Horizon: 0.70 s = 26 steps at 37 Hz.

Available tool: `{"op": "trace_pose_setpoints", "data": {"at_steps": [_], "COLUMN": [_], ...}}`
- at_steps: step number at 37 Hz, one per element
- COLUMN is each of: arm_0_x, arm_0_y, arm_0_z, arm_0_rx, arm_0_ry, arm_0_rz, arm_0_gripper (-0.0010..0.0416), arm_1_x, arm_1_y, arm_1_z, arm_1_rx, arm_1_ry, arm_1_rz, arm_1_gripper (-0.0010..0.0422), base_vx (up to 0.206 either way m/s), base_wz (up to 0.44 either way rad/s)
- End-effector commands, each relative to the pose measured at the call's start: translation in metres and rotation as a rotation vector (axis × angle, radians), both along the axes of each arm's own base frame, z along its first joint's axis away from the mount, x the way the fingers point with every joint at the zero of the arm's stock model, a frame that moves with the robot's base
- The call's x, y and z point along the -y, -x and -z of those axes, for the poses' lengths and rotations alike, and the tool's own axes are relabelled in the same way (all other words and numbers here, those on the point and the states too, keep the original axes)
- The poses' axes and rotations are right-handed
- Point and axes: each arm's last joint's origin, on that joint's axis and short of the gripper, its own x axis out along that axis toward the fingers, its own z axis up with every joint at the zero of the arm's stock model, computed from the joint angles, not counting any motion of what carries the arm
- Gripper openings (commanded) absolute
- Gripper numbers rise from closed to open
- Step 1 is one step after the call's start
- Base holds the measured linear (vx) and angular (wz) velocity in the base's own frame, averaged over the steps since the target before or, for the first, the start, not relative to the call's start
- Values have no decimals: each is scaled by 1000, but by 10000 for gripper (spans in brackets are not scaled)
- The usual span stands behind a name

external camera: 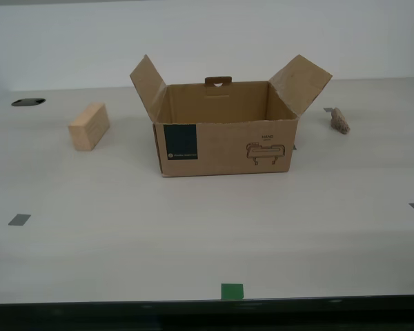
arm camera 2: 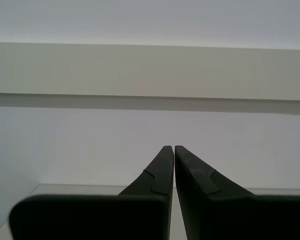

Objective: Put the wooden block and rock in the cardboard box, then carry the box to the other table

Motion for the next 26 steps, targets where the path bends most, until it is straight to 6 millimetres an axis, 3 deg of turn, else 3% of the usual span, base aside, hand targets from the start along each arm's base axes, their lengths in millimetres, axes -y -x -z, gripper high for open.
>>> {"op": "trace_pose_setpoints", "data": {"at_steps": [1,26], "arm_0_x": [0,0], "arm_0_y": [0,0], "arm_0_z": [-1,-1], "arm_0_rx": [4,5], "arm_0_ry": [0,1], "arm_0_rz": [0,0], "arm_0_gripper": [1,-1], "arm_1_x": [0,0], "arm_1_y": [0,0], "arm_1_z": [-1,-1], "arm_1_rx": [6,6], "arm_1_ry": [-1,0], "arm_1_rz": [0,1], "arm_1_gripper": [0,0], "base_vx": [0,0], "base_wz": [0,0]}}
